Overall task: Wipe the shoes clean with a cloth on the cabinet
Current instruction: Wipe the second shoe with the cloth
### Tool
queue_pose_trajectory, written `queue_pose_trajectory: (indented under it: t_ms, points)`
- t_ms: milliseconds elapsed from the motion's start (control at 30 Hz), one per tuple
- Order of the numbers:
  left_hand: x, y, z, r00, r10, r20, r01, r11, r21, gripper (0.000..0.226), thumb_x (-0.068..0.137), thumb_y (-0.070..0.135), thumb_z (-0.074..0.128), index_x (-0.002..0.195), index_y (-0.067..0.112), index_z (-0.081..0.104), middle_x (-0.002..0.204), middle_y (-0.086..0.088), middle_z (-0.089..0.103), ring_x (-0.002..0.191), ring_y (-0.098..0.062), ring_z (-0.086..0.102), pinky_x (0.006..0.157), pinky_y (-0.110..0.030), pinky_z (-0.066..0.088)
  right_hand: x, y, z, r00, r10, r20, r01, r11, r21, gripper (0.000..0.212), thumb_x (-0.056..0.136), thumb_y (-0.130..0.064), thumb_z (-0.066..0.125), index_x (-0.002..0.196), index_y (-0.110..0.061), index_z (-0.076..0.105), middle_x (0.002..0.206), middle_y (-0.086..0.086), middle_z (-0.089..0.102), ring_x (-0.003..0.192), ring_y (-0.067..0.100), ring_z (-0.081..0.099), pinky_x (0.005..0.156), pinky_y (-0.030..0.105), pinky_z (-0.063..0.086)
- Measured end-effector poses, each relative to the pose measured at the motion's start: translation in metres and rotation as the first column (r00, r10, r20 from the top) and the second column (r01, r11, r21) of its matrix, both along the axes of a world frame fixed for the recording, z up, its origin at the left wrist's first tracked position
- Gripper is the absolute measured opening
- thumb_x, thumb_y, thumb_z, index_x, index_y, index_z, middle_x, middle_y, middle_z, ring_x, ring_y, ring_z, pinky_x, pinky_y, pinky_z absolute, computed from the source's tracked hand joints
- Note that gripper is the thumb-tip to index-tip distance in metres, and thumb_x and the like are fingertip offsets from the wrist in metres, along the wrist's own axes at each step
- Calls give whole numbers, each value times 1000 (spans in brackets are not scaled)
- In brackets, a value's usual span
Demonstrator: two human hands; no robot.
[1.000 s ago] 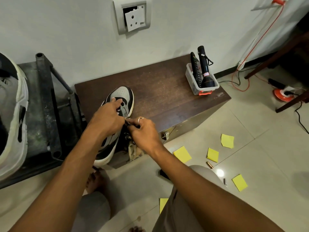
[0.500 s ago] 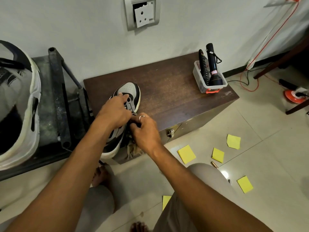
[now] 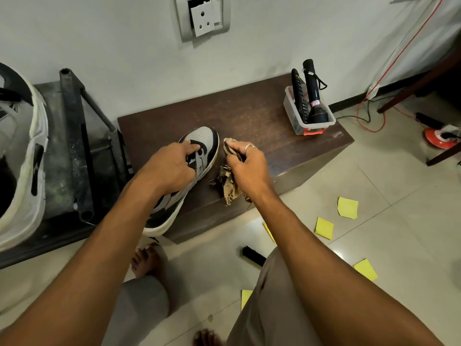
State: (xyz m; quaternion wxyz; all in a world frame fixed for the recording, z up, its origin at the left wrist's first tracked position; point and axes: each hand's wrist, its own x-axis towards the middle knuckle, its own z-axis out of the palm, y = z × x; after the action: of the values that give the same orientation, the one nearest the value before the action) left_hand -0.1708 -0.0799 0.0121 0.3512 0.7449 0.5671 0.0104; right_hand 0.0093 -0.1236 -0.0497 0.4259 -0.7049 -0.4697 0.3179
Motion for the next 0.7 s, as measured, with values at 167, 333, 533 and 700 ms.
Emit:
queue_pose_trajectory:
  t_ms: [167,333,533,700]
  points:
    - [3,0,0,999,-4,-38,5,1000,25,77,87,4,58,155,33,40,166,9,27,150,-23,31,118,-38,30,-17,16,-14,996,29,89,-31,999,24,28,98,-7,62,123,-11,74,121,0,68,111,8,64,97,8,45]
    - [2,-1,-1,999,-21,-42,22,999,28,78,87,3,58,156,32,37,167,10,23,152,-24,28,120,-42,30,-30,2,-18,991,115,63,-117,993,25,26,99,-7,63,122,-9,73,111,-3,63,101,7,63,91,12,51]
    - [1,-2,0,999,-28,-33,29,1000,11,78,87,4,56,157,34,36,167,12,21,154,-22,23,121,-42,28,-21,21,-14,996,12,83,-17,998,61,26,99,-7,60,120,-11,75,111,-3,62,97,3,61,82,1,44]
    - [1,-1,0,1000,-18,-20,18,1000,3,79,86,2,56,156,34,38,167,10,22,151,-24,30,120,-41,32,-25,19,-14,985,62,161,-68,997,31,23,98,-9,60,113,-11,78,102,-5,59,88,4,60,76,4,44]
